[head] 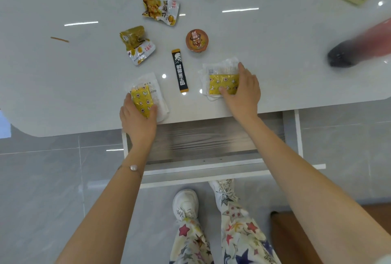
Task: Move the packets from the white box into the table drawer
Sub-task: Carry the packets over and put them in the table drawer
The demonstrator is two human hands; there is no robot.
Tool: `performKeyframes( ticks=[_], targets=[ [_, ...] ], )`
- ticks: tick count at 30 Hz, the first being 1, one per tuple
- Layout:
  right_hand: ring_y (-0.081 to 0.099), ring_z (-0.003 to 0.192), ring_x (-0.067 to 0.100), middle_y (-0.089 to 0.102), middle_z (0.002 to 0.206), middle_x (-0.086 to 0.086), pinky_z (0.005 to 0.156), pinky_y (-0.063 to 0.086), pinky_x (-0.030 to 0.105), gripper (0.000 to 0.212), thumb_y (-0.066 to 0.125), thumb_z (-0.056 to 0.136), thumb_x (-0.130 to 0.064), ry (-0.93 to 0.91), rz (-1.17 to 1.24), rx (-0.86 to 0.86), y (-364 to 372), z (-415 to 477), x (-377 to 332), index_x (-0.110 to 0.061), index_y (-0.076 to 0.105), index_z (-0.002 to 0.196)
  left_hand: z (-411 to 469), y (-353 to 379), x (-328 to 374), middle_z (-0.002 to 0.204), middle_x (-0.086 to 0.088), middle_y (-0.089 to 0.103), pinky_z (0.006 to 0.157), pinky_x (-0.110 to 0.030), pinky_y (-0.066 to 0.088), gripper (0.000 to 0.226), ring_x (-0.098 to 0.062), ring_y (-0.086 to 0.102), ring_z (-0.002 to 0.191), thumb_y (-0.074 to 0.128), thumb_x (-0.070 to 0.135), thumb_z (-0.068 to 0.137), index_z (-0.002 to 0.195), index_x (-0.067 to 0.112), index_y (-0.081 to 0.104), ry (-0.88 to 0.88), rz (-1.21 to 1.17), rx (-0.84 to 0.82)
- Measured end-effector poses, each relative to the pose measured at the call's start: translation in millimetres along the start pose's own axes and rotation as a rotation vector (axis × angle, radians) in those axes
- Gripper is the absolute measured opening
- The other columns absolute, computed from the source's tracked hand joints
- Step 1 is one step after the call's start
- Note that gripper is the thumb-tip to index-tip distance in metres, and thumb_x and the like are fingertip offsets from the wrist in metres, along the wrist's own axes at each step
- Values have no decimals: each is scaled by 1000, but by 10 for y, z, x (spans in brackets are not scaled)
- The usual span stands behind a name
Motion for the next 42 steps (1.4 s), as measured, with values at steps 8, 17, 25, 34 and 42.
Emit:
performKeyframes(
  ticks=[8, 17, 25, 34, 42],
  targets=[
    [43, 126, 25, 34, 140, 9, 104, 40, 41, 93, 80, 73, -19, 132, 291, 66, 25, -98, -94, -19, 23, 148, -91, 153, 222, 144, -12, 36, 109, -42, 27, 79, -31, 30, 134, 72, 26, 82, 146, 15, 27, -125, 45, 69],
    [56, 107, 15, 54, 115, -8, 82, 52, 23, 72, 70, 72, 6, 338, 726, -108, -77, -696, -109, -21, 40, 132, -409, 98, 165, 119, -6, 52, 71, -22, 49, 58, -22, 58, 105, 69, 0, 77, 125, 15, 41, -397, -562, -76],
    [59, 101, 15, 60, 104, -5, 71, 48, 19, 42, 63, 84, 4, 487, 716, -498, 370, -1366, 300, -26, 52, 111, -886, 163, -542, 112, -5, 60, 89, -34, 48, 25, -24, 58, 108, 51, 1, 94, 115, 14, 53, -478, -481, -450],
    [59, 105, 27, 60, 115, 10, 84, 52, 34, 39, 57, 87, 4, 656, 659, -380, 1101, -1059, 620, -13, 51, 121, -529, 530, -1052, 129, -12, 55, 102, -44, 44, 35, -30, 54, 119, 50, 6, 97, 131, 8, 47, -631, -322, -376],
    [51, 98, 15, 52, 109, 2, 64, 45, 17, 48, 53, 91, 1, 499, 456, -457, 1086, -1125, 541, -14, 41, 135, -505, 514, -1226, 134, -10, 54, 100, -40, 46, 46, -30, 54, 121, 51, 7, 96, 139, 17, 41, -515, -215, -294]
  ],
)
Point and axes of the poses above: each hand's wrist, its own z-axis towards the middle knuckle, its own y-axis out of the palm, x = y × z, the point moved 1 cm from there along z, towards the middle knuckle
